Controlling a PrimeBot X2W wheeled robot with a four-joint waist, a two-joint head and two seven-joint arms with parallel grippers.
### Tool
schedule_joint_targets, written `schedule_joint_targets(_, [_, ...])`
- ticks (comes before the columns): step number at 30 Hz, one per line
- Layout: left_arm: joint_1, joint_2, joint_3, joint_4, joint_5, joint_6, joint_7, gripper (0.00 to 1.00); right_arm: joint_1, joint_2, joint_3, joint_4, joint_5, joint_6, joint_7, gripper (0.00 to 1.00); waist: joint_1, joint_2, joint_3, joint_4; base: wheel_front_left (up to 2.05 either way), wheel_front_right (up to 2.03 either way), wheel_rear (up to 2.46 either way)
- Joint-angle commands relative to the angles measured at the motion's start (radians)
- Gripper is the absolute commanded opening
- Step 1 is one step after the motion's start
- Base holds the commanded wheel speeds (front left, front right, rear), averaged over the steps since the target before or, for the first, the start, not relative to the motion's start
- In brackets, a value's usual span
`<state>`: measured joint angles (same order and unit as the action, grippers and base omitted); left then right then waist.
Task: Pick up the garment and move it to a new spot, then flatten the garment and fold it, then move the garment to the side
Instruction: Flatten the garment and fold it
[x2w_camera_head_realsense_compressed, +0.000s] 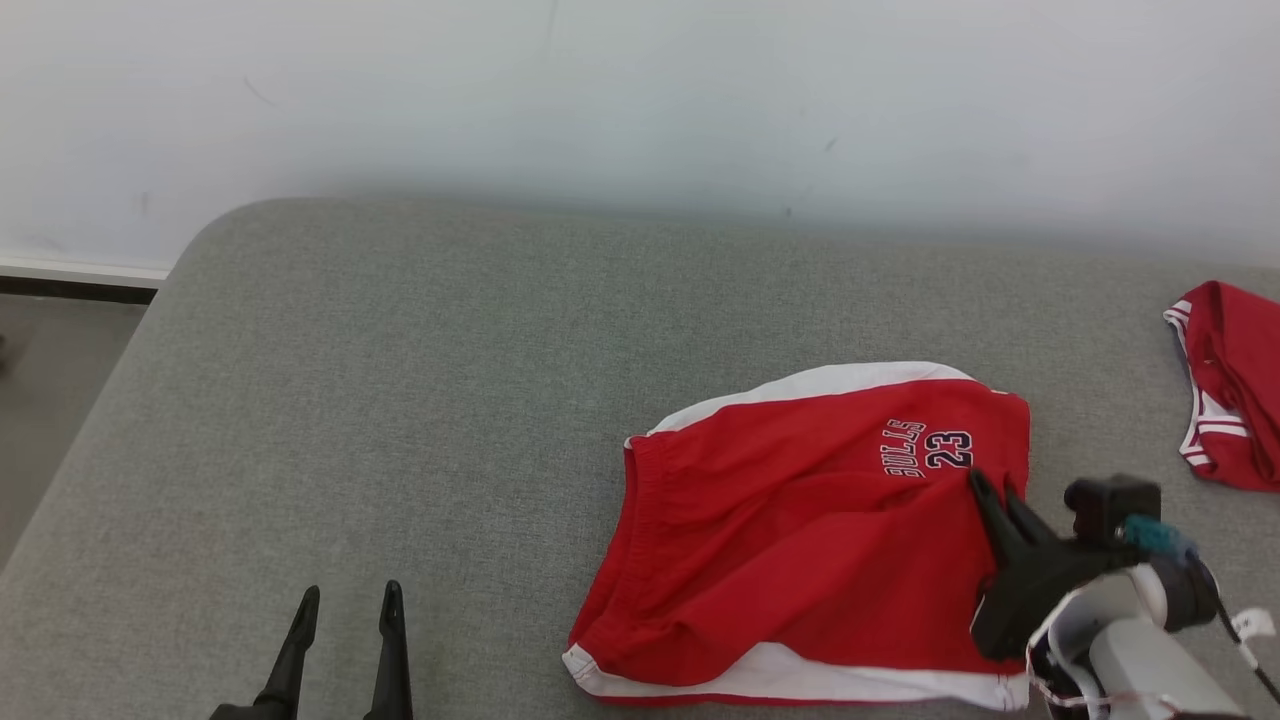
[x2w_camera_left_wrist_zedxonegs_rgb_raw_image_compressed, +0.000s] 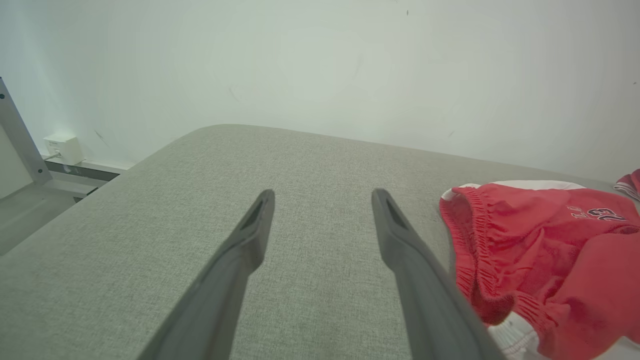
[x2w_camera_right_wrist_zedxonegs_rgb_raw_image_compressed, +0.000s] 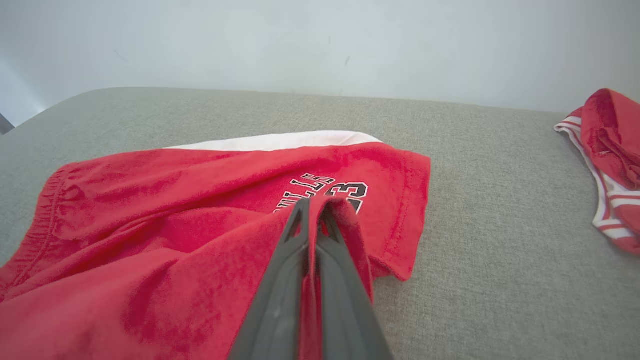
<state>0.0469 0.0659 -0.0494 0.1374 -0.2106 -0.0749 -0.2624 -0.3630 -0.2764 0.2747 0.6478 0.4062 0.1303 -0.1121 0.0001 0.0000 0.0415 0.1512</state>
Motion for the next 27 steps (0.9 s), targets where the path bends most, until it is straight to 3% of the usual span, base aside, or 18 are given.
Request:
schedule_joint_targets(1, [-0.011,-0.004,0.001,0.002,0.015,-0.002,-0.003,1.0,-0.037,0.0,-0.002,0.025,0.027,0.001,0.005,0.0,-0.0001,0.0,0.003,-0.003,0.0,0.0,0.0])
schedule_joint_targets(7, [-0.036,-0.009,-0.005,0.025,0.012,-0.014,-0.003,1.0,-0.147,-0.009,0.012,0.159,0.07,0.001,0.002,0.0,-0.0001,0.0,0.014,0.001,0.0,0.0,0.0])
schedule_joint_targets(8, [-0.037,-0.009,-0.007,0.029,0.012,-0.017,-0.003,1.0,-0.155,-0.01,0.021,0.182,0.067,0.001,-0.003,0.18,-0.0001,0.0,0.015,0.002,0.0,0.0,0.0])
schedule_joint_targets(9, [-0.04,-0.01,-0.008,0.033,0.012,-0.019,-0.003,1.0,-0.163,-0.008,0.026,0.202,0.073,0.001,-0.006,1.0,-0.0001,0.0,0.015,0.002,0.0,0.0,0.0])
schedule_joint_targets(18, [-0.032,-0.014,-0.001,0.037,0.009,-0.02,-0.003,1.0,-0.127,-0.012,0.083,0.239,0.124,0.001,-0.094,1.0,-0.0001,0.0,0.001,-0.029,0.0,0.0,0.0])
schedule_joint_targets(27, [-0.01,-0.015,0.027,0.012,0.02,-0.015,-0.003,1.0,0.018,-0.07,0.023,0.018,0.143,0.001,-0.153,1.0,-0.0001,0.0,-0.009,-0.098,0.0,0.0,0.0])
